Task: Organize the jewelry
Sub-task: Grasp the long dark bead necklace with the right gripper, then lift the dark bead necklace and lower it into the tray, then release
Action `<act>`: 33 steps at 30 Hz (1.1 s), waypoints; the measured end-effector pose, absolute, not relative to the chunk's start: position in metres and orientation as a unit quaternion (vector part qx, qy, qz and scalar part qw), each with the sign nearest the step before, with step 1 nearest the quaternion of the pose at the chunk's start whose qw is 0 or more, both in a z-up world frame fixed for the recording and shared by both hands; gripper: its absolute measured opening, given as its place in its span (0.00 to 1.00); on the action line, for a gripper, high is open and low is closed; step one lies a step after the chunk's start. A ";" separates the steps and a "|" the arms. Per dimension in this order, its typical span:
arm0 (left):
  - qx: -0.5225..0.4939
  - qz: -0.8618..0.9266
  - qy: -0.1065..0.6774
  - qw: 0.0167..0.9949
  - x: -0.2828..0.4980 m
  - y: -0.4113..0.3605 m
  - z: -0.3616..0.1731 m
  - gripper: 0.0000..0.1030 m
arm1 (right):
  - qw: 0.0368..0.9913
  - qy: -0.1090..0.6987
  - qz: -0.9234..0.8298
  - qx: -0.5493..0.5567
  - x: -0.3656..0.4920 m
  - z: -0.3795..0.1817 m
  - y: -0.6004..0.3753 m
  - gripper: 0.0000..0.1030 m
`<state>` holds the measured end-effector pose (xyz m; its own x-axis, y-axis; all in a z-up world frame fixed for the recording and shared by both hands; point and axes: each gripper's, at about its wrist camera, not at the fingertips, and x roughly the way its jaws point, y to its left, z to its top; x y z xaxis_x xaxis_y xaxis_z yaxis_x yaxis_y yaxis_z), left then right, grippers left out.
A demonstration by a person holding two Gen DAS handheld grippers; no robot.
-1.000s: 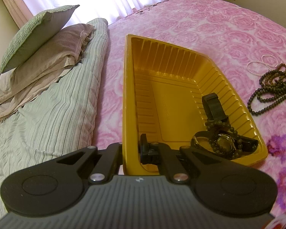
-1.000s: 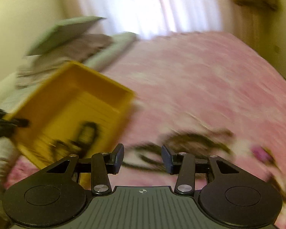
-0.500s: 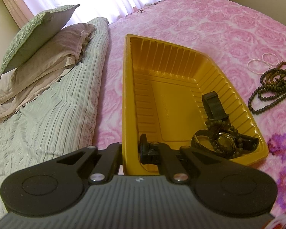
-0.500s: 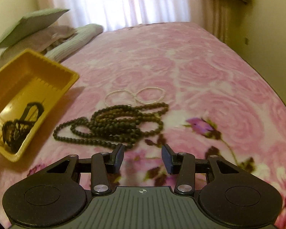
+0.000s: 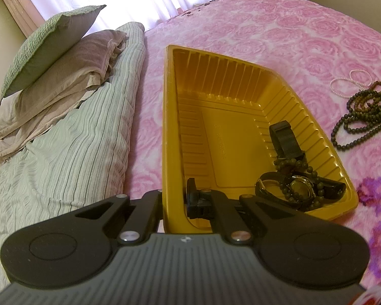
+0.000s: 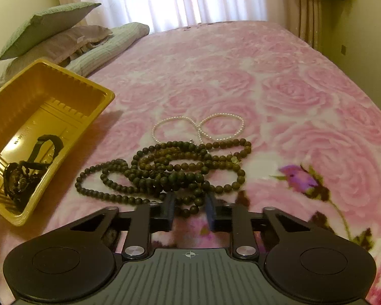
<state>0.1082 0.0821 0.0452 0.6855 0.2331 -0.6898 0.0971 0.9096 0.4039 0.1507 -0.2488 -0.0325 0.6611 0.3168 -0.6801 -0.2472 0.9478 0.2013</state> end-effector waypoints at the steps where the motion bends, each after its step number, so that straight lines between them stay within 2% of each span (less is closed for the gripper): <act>1: 0.209 0.038 0.395 0.894 0.108 0.082 0.045 0.02 | 0.911 0.382 0.153 0.041 0.149 -0.030 -0.248 0.07; 9: 0.209 0.037 0.394 0.894 0.108 0.083 0.045 0.02 | 0.925 0.336 0.171 -0.035 0.129 0.025 -0.246 0.07; 24: 0.213 0.031 0.390 0.895 0.108 0.082 0.046 0.03 | 0.950 0.141 0.176 -0.216 0.100 0.209 -0.244 0.07; 33: 0.217 0.028 0.390 0.894 0.107 0.082 0.047 0.03 | 0.943 0.061 0.174 -0.278 0.097 0.270 -0.231 0.07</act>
<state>0.1072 0.0822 0.0466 0.6936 0.2200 -0.6859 0.1182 0.9045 0.4098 0.0968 -0.2315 0.2703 0.9318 0.2948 -0.2119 -0.3626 0.7844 -0.5032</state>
